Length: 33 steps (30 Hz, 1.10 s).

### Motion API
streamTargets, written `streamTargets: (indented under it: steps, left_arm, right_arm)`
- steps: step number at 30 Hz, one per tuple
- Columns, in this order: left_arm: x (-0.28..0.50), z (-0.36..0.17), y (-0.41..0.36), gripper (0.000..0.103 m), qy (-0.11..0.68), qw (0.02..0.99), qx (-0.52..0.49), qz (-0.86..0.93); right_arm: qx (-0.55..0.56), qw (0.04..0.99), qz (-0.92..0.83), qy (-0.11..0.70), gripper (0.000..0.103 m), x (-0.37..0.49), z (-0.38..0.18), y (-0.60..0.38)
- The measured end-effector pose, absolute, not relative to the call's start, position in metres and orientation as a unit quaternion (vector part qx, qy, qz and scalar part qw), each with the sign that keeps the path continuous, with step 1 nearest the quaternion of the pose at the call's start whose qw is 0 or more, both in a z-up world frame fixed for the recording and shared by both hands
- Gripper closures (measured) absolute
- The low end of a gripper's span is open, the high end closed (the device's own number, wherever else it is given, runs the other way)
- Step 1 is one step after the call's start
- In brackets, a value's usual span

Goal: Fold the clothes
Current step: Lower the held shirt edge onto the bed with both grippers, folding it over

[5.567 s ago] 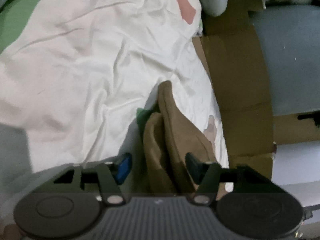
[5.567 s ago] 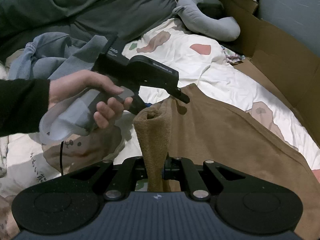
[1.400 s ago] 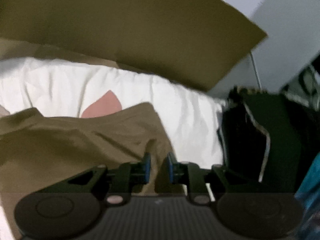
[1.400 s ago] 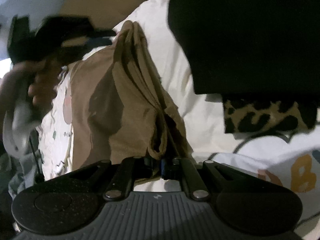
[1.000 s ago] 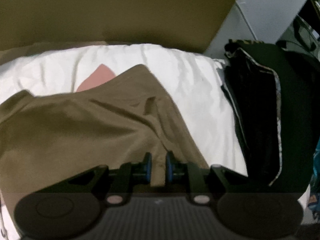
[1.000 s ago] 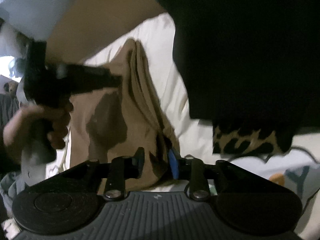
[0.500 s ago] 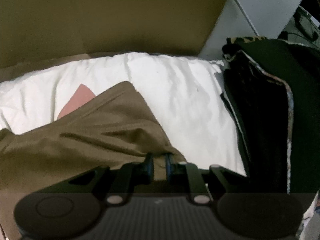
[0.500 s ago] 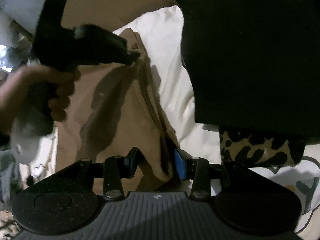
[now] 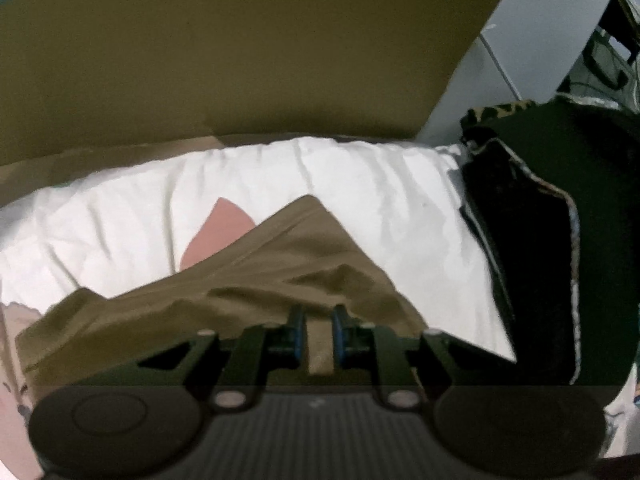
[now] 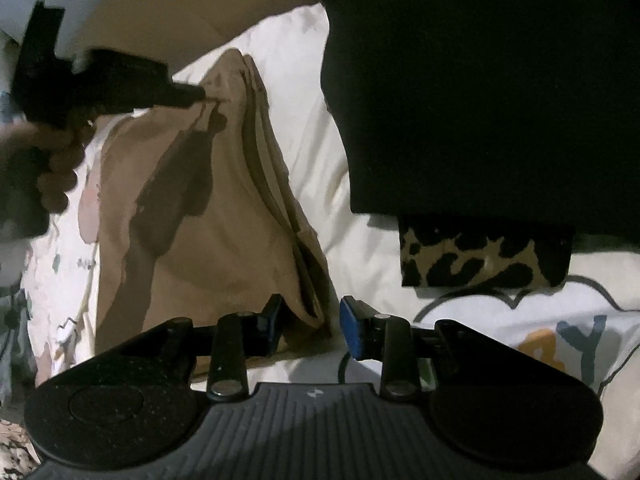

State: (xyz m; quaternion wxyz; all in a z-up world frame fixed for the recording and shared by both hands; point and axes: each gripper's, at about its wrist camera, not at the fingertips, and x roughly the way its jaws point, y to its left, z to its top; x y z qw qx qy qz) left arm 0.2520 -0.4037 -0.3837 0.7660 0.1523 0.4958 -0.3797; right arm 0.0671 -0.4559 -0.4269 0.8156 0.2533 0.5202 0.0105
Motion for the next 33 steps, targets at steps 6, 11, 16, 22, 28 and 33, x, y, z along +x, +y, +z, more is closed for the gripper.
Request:
streamTargets:
  steps: [6, 11, 16, 22, 28, 33]
  left_arm:
    - [0.264, -0.403, -0.425, 0.088, 0.503, 0.756, 0.172, -0.383]
    - [0.266, -0.412, -0.443, 0.090, 0.492, 0.751, 0.206, -0.389]
    - [0.267, -0.401, -0.444, 0.090, 0.482, 0.747, 0.228, -0.397]
    - [0.275, -0.378, -0.424, 0.078, 0.470, 0.763, 0.214, -0.388]
    - [0.283, -0.369, -0.376, 0.077, 0.477, 0.781, 0.206, -0.347]
    - [0.283, -0.370, -0.317, 0.073, 0.492, 0.799, 0.190, -0.290]
  right_arm:
    - [0.243, 0.823, 0.027, 0.513, 0.065, 0.074, -0.425, -0.456]
    - [0.232, 0.823, 0.031, 0.517, 0.068, 0.081, -0.431, -0.454]
    - [0.224, 0.822, 0.034, 0.523, 0.069, 0.085, -0.436, -0.453]
    - [0.221, 0.810, 0.045, 0.542, 0.068, 0.082, -0.436, -0.455]
    - [0.240, 0.825, 0.060, 0.509, 0.068, 0.081, -0.425, -0.463]
    - [0.236, 0.838, 0.063, 0.488, 0.068, 0.091, -0.423, -0.458]
